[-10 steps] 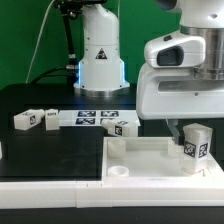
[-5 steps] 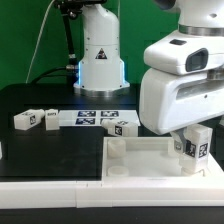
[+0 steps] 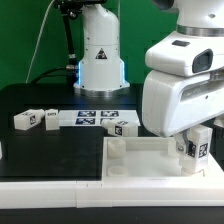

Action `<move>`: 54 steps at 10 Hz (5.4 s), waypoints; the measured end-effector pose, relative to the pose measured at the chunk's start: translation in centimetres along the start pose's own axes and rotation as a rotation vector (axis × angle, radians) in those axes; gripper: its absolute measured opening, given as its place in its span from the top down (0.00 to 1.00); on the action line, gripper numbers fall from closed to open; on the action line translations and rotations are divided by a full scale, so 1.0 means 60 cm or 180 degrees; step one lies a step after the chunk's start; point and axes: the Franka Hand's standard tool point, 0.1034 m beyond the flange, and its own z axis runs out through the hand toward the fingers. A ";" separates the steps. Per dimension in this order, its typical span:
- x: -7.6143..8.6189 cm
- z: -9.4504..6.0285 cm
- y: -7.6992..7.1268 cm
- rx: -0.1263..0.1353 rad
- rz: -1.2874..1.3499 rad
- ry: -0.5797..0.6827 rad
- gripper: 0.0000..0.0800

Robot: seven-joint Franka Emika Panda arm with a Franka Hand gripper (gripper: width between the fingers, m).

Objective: Assemble one leg

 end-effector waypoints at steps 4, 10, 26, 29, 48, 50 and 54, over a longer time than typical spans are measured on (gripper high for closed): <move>0.000 0.000 0.000 0.0000 0.0111 -0.0001 0.64; -0.004 0.002 0.013 0.0087 0.1993 0.0017 0.64; 0.001 0.001 -0.001 0.0023 0.2393 -0.0010 0.19; 0.005 -0.002 -0.006 -0.0015 0.1567 -0.0007 0.19; -0.006 0.003 0.019 0.0053 0.2563 0.0095 0.64; -0.005 0.003 0.020 0.0071 0.3301 0.0122 0.64; -0.013 0.005 0.024 0.0054 0.4854 0.0066 0.64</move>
Offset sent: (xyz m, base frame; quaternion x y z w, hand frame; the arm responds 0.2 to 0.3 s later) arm 0.0000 0.0000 0.0000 0.0000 0.0000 0.0000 1.0000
